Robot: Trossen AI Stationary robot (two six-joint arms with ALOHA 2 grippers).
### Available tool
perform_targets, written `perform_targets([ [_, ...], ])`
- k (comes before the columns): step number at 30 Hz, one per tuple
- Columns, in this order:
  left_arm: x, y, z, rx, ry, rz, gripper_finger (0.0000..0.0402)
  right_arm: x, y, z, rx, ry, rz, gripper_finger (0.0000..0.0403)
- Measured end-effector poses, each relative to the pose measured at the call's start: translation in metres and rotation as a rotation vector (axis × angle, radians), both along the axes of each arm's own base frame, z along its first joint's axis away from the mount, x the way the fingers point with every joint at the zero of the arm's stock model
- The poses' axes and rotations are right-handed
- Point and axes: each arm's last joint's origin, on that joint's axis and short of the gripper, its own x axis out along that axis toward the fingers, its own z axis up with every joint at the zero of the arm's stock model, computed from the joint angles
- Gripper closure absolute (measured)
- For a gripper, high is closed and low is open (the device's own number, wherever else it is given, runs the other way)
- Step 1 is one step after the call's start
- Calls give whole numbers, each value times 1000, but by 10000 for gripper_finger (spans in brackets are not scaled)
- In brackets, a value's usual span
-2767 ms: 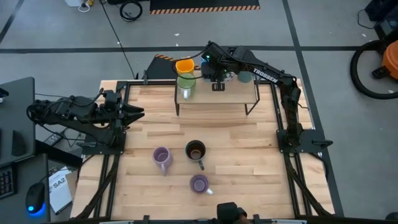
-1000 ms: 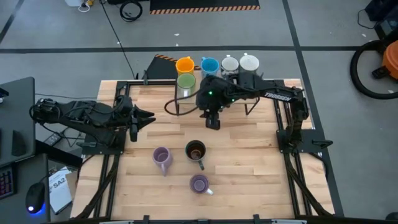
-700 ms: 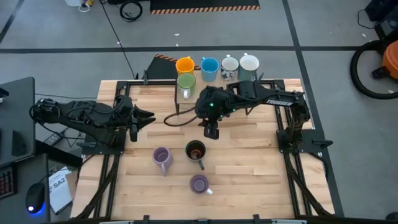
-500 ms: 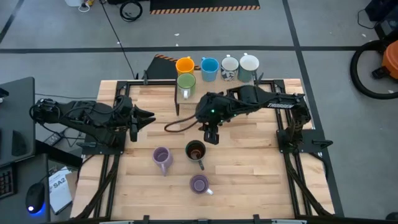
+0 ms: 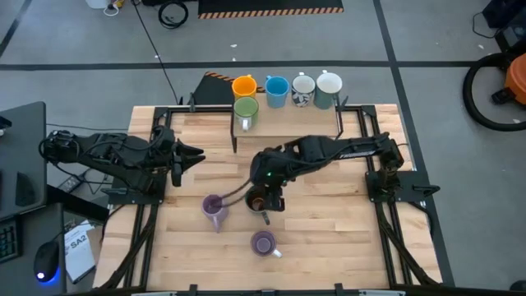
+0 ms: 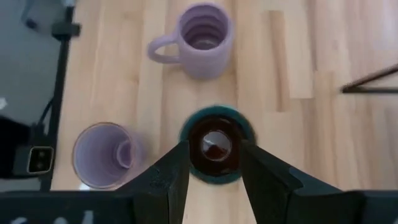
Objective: Place coffee mugs
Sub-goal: Put the dark blue mug on the shelf
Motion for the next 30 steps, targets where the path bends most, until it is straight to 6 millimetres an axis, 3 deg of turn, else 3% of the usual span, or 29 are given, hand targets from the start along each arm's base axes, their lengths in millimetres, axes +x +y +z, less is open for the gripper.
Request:
perform_targets([
  [20,0,-2,5,-224,-89,-33,281,43,16,-75,-16,149,225,222],
  [30,2,-3,15,-254,-192,-37,281,57,19,-102,-15,187,221,222],
])
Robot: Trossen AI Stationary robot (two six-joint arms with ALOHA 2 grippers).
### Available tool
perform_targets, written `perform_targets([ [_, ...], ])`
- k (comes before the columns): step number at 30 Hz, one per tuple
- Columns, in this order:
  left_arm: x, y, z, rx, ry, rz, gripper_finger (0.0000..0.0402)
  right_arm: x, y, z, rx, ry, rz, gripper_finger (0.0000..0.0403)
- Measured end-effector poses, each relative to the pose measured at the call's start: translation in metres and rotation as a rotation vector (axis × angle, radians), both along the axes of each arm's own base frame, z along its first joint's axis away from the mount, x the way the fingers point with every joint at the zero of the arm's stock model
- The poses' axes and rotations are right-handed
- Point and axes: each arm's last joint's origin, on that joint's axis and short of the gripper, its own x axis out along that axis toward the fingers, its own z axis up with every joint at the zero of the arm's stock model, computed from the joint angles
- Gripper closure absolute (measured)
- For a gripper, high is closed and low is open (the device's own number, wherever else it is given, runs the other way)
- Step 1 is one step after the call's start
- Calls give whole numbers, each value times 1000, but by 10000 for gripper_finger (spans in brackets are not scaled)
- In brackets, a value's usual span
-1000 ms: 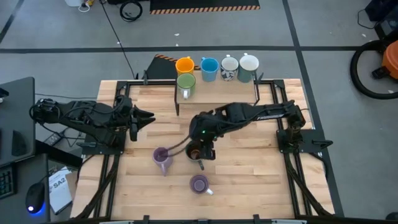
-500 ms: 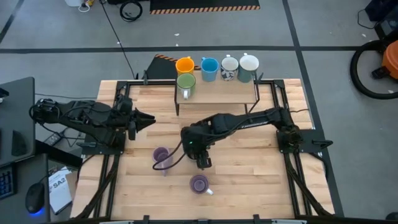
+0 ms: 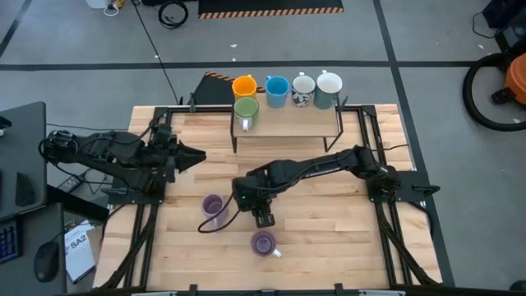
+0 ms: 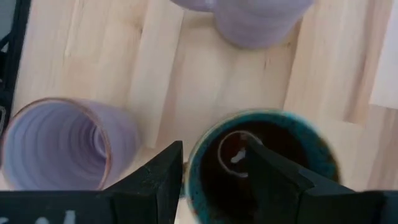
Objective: Place coffee mugs
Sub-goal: Put the dark blue mug on the shelf
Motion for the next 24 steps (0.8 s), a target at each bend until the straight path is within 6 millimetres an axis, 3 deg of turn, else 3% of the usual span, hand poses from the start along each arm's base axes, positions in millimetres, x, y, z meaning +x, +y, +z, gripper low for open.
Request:
perform_targets([
  [24,0,2,0,17,-4,66,281,11,2,-39,47,134,-262,225],
])
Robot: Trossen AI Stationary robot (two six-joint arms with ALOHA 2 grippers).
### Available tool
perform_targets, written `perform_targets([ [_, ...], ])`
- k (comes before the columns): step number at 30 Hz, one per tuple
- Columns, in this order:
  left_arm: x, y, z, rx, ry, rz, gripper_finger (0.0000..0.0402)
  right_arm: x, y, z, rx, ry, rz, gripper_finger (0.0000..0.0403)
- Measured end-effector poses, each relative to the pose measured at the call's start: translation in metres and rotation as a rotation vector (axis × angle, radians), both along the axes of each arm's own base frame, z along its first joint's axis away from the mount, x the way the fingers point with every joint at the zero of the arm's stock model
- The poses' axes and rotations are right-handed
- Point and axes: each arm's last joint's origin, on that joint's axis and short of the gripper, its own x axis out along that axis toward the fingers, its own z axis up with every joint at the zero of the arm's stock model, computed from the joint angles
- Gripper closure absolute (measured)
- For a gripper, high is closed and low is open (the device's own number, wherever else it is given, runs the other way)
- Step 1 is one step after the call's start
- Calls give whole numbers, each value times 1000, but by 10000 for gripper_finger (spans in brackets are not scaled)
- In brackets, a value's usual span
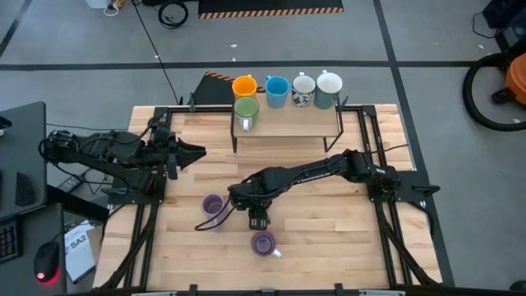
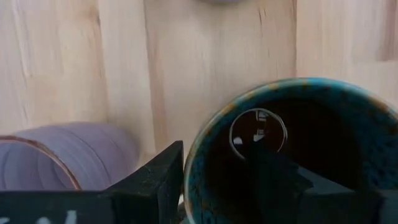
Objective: Place coffee mugs
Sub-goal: Put the dark blue mug on the shelf
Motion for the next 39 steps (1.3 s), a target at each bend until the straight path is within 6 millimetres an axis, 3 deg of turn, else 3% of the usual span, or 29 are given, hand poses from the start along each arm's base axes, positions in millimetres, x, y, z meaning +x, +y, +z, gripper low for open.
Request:
perform_targets([
  [13,0,0,0,3,3,-1,281,1,-3,-3,2,11,-28,270],
  [28,0,0,0,5,3,-2,281,3,-15,-3,14,14,-37,280],
  [39,0,-1,0,2,6,-21,281,1,-15,-3,30,33,-39,340],
])
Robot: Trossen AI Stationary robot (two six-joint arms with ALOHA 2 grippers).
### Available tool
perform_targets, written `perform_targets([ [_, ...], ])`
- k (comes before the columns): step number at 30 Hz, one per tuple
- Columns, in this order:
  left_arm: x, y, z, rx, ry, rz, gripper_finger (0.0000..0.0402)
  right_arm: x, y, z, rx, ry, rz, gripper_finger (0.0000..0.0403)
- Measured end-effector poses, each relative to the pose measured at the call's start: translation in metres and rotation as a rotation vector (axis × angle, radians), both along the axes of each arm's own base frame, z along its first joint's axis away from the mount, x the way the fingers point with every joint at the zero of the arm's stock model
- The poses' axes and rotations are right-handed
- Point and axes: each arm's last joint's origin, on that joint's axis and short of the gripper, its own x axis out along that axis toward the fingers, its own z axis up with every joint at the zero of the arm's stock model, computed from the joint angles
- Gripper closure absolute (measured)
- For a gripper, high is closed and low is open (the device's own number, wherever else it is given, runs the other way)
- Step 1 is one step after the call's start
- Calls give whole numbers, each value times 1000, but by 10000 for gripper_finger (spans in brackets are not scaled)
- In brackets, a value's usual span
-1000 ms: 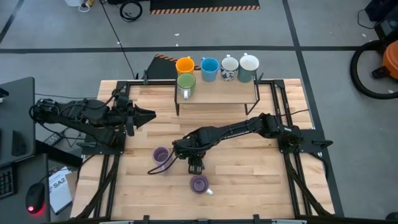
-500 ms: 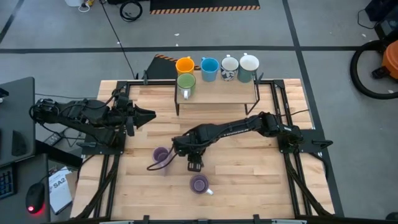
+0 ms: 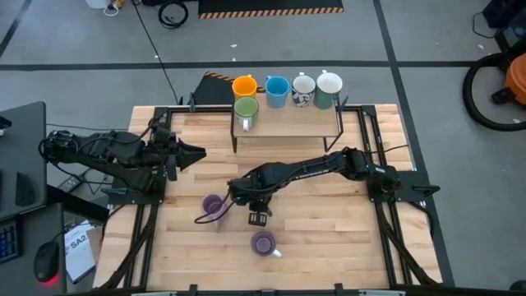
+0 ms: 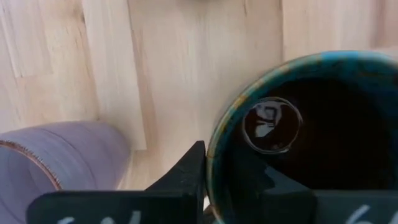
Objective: Place coffee mugs
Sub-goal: Put the dark blue mug on the shelf
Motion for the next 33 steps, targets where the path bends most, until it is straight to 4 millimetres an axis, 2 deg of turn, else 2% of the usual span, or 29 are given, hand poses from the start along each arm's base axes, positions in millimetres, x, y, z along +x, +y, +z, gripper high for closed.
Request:
perform_targets([
  [4,0,0,0,0,0,0,281,0,-3,3,-6,-7,-4,356],
  [17,0,0,0,31,7,-5,281,-5,-13,5,1,57,-6,354],
  [23,0,0,0,32,8,-13,281,-12,-22,9,-33,140,-72,355],
  [33,0,0,-2,35,23,-17,281,-20,-37,20,-79,173,-136,356],
])
